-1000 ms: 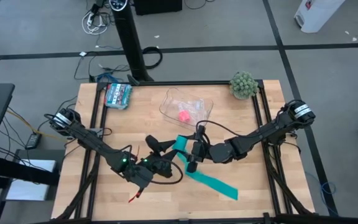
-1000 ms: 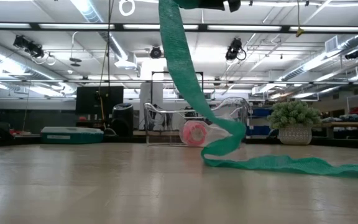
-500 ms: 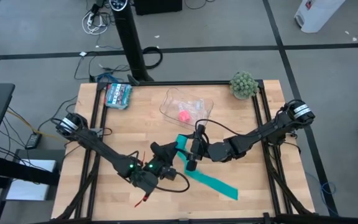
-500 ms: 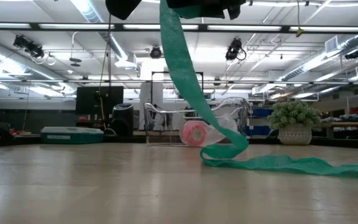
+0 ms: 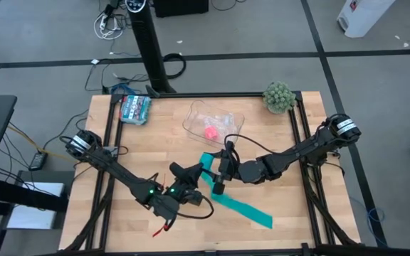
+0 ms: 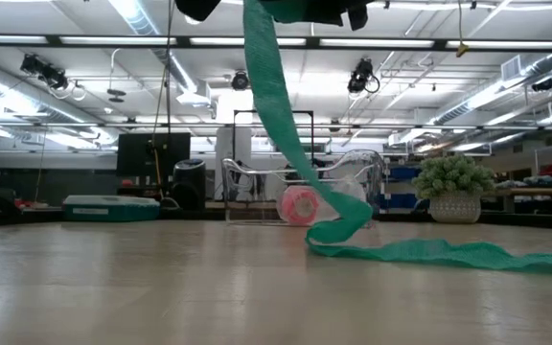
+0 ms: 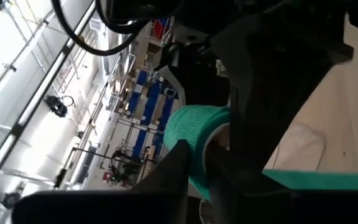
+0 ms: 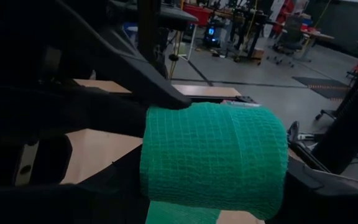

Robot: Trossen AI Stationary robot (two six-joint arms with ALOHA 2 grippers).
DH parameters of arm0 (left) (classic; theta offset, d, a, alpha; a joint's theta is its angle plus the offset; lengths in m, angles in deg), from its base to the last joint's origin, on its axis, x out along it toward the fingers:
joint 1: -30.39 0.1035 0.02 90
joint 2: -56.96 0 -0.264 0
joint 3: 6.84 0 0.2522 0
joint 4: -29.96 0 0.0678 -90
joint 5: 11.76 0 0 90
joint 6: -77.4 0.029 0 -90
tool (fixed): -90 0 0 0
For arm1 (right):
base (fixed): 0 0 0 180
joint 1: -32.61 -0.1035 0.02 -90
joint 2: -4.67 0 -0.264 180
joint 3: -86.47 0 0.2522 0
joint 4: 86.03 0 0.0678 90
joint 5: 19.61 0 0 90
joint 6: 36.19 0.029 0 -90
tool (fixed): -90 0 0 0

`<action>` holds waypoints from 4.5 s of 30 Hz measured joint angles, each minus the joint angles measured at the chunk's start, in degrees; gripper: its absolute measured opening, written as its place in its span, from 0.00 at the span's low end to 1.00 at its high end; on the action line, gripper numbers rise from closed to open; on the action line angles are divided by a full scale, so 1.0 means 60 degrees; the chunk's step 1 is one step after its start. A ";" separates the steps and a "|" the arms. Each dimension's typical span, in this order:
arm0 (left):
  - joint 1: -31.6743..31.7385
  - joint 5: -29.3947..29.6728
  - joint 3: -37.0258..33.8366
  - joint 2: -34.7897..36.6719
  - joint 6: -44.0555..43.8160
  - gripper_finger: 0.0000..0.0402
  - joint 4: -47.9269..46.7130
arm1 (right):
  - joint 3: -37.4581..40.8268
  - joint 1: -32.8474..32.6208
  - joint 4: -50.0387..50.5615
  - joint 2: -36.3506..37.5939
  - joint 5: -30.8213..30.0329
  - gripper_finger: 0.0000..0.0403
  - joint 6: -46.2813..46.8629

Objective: Roll bandage
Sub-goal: Roll the blue bandage

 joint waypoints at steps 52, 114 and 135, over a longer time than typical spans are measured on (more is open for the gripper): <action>-0.1131 -0.3166 -0.0015 0.1775 -0.3373 0.10 -0.0721 | 0.2283 0.0658 -0.1572 0.1215 0.4693 0.61 -0.0576; -0.0818 -0.4074 0.0000 0.2080 -0.3096 0.10 0.1081 | 0.2062 0.2177 -0.0260 0.0485 0.6383 0.00 -0.1721; -0.1223 -0.1701 -0.0004 0.2080 -0.2485 0.10 -0.0088 | 0.1806 -0.1046 -0.0422 0.0674 0.5370 0.00 -0.1738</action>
